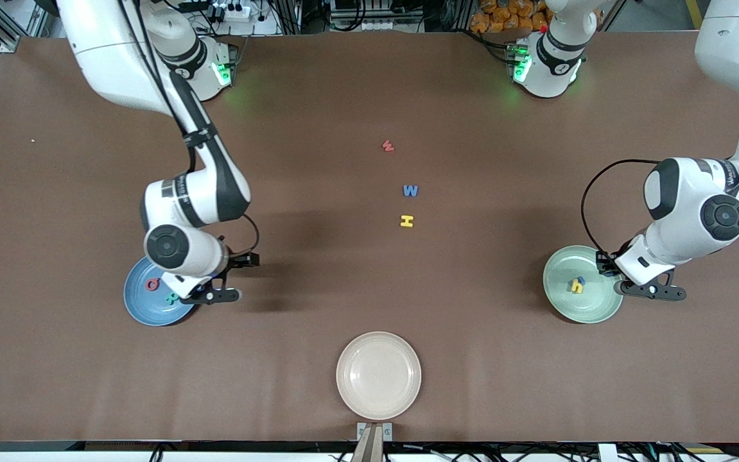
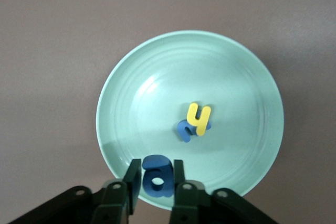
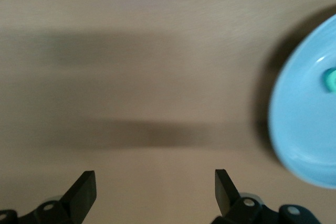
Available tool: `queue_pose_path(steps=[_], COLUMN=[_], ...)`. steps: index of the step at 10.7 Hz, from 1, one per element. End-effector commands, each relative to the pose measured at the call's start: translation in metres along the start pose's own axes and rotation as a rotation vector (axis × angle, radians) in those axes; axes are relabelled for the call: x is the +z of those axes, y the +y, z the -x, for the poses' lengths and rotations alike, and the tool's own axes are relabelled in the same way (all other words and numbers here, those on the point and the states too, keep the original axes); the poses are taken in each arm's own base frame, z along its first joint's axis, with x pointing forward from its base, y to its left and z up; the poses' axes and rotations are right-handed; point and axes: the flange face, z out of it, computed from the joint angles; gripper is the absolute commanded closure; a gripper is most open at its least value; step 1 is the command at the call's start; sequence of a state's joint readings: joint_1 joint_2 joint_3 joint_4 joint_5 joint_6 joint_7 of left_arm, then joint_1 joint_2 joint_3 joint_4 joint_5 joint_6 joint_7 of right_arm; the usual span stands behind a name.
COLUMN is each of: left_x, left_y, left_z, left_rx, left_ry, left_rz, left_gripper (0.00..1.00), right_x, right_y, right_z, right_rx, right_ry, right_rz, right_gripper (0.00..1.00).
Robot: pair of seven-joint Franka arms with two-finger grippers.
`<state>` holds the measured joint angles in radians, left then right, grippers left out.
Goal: Sort uppercase to blue plate, lowercase to green plate
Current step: 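Carry the a to the green plate and open the left gripper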
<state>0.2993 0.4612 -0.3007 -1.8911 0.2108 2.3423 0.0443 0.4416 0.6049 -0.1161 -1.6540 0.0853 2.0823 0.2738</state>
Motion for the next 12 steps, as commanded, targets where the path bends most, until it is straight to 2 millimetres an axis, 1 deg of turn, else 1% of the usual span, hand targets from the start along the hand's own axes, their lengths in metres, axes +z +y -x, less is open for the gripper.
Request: queue_pose_path(steps=[1,2,3,4,5,7,8,9,10,11,12], left_x=[-0.018,-0.038,-0.063,-0.086,-0.114,-0.176,-0.205,-0.226,-0.247,-0.282,-0.311], left_y=[0.013,0.028,0.035,0.033,0.03,0.034,0.035,0.037,0.031,0.037,0.043], left_z=[-0.015,-0.022,-0.031,-0.036,-0.037,-0.034,-0.03,-0.022,-0.011,0.0,0.012], left_rx=[0.037,0.055,0.061,0.056,0.051,0.046,0.029,0.004,-0.021,-0.025,-0.033], left_ry=[0.02,-0.008,-0.048,-0.066,-0.063,-0.036,-0.032,-0.045,-0.046,-0.001,0.039], left_rz=[-0.009,-0.022,-0.03,-0.034,-0.045,-0.065,-0.051,-0.012,-0.003,0.001,0.0], left_gripper=[0.0,0.0,0.0,0.0,0.0,0.0,0.0,0.0,0.0,0.0,0.0], right_x=[-0.008,-0.003,-0.001,-0.001,-0.004,-0.009,-0.007,-0.003,-0.003,0.005,0.015], right_y=[-0.068,-0.102,-0.13,-0.159,-0.193,-0.277,-0.306,-0.33,-0.349,-0.363,-0.376], right_z=[0.022,0.03,0.034,0.041,0.051,0.077,0.086,0.095,0.105,0.114,0.124], right_rx=[0.1,0.126,0.16,0.19,0.213,0.258,0.281,0.285,0.268,0.247,0.223], right_ry=[0.027,0.033,0.048,0.059,0.073,0.108,0.122,0.132,0.145,0.158,0.17], right_rz=[-0.002,-0.019,-0.041,-0.058,-0.078,-0.122,-0.14,-0.151,-0.168,-0.181,-0.191], right_gripper=[0.0,0.0,0.0,0.0,0.0,0.0,0.0,0.0,0.0,0.0,0.0])
